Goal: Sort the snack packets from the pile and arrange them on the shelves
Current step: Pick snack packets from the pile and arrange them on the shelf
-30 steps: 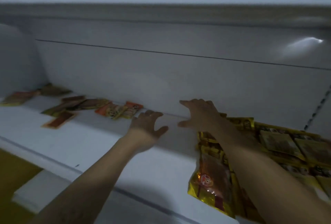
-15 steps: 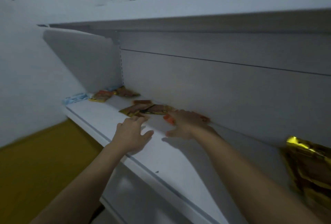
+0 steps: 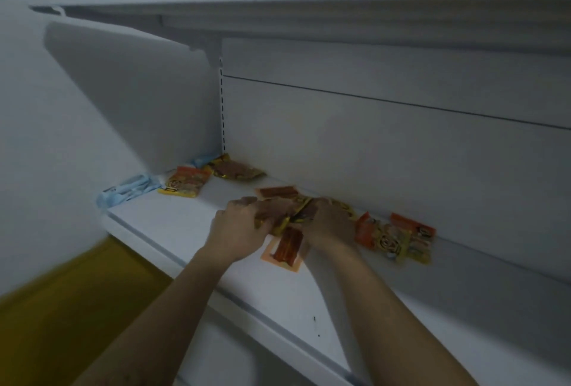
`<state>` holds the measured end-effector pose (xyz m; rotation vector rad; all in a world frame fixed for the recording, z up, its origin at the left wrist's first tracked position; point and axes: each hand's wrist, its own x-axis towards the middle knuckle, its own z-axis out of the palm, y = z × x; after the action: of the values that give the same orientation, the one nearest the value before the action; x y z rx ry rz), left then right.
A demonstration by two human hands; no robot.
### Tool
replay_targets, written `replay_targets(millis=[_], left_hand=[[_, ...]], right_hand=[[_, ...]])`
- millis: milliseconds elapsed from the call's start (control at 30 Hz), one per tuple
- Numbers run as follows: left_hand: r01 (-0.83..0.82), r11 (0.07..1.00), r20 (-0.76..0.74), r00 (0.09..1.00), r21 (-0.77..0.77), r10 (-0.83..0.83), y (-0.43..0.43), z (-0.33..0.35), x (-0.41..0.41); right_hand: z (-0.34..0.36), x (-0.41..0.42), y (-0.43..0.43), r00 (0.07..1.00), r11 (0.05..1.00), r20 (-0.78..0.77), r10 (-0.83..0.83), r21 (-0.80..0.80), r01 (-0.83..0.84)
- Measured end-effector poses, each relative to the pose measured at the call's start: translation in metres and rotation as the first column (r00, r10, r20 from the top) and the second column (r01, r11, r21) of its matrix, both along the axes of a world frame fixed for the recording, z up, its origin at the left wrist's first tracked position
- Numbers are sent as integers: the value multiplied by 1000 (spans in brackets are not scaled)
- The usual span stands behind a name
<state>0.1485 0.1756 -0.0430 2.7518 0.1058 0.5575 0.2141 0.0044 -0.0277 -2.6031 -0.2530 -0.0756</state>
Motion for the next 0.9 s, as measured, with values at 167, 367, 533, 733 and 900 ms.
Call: replay_targets(millis=[167,367,533,733,900], left_hand=[[-56,994,17,998,96,54,7,-18,31],[-43,999,62,997,-5,43,17,-32,44],[-21,999,-12,1000,-26,20,20,-33,47],[-4,1000,6,1000,-28,4,20,-31,42],[15,998,6,1000,-61,-14,19,-29,40]], right_hand=[[-19,13,10,991,992,102,-86,-87,95],[-34,26,17,997,959,56,-48,-275,62],[-25,27,9,993,982,85,-81,-163,94],[-28,29,-2,973,963,126,-194,-162,213],[-28,24,-2,961,965,244,-126,-196,176]])
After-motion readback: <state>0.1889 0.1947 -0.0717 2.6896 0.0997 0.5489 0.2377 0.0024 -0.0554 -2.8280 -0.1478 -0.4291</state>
